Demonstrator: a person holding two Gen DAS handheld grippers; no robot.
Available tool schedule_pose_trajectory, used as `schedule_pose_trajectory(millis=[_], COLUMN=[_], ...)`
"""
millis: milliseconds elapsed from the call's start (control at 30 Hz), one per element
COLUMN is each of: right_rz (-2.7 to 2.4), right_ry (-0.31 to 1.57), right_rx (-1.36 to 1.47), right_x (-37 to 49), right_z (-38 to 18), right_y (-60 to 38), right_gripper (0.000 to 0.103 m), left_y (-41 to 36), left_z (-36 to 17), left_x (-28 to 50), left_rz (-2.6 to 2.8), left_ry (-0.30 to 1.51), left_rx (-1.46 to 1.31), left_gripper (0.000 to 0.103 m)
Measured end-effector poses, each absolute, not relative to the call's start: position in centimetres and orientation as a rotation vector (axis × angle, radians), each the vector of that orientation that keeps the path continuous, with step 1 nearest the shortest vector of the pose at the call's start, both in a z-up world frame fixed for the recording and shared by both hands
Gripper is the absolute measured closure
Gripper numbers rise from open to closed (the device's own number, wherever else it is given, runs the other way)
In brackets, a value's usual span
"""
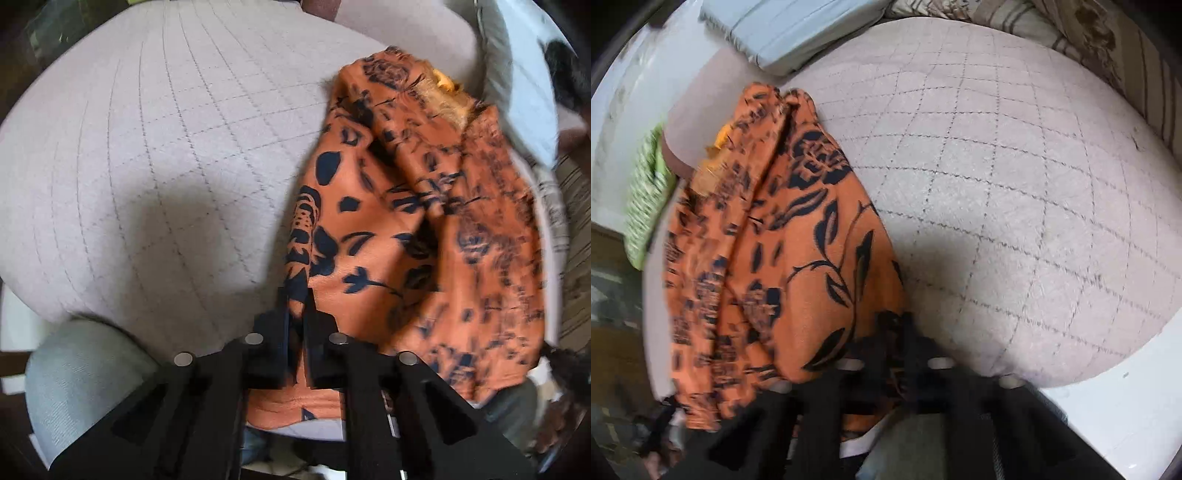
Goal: Fold small clothes
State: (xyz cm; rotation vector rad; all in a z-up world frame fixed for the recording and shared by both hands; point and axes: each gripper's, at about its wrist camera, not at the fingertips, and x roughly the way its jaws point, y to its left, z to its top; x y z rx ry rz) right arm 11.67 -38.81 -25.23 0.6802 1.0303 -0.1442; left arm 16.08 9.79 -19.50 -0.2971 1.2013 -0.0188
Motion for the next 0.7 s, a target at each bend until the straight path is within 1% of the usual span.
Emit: schedule_pose_trajectory(millis=[133,200,300,367,433,500,633,667,700], right_rz=[-0.127,-0.118,-0.145,-0.187,-0.195,-0.167,-0.16,-0.129,-0.103], right_ry=[0.964,0.945,0.956,0.984,1.014,0.95,0.774,0.725,0.701], right_rx=[0.687,0.662,0.629,0.654,0.716,0.77,0.713,0.712,0.71], right_x=[9.0,7.4,7.1,8.0,8.6,7.8,5.3,4.7,4.4], right_z=[-22.0,-20.4,-20.3,-21.8,-23.5,-22.7,-18.7,-17.5,-16.8], right_y=[-39.4,-39.2,-38.4,-39.0,-40.0,-40.6,-40.8,-40.8,-40.6], right_gripper=[0.1,0.1,0.1,0.1,0.1,0.1,0.099,0.097,0.09], left_y=[10.5,10.5,10.7,11.4,12.0,12.5,13.2,13.1,12.9], left_z=[-16.1,-15.4,-17.7,-19.8,-20.1,-18.7,-16.0,-15.3,-14.6], left_x=[14.2,13.6,14.6,15.4,15.3,14.4,13.5,13.4,13.3], left_rz=[-0.049,-0.06,-0.005,0.019,0.0,-0.037,-0.037,-0.042,-0.049], left_ry=[1.117,1.106,1.153,1.214,1.226,1.175,1.109,1.097,1.082], left_rx=[-0.301,-0.28,-0.237,-0.274,-0.327,-0.349,-0.329,-0.334,-0.337], left_gripper=[0.099,0.099,0.099,0.099,0.098,0.098,0.098,0.098,0.098])
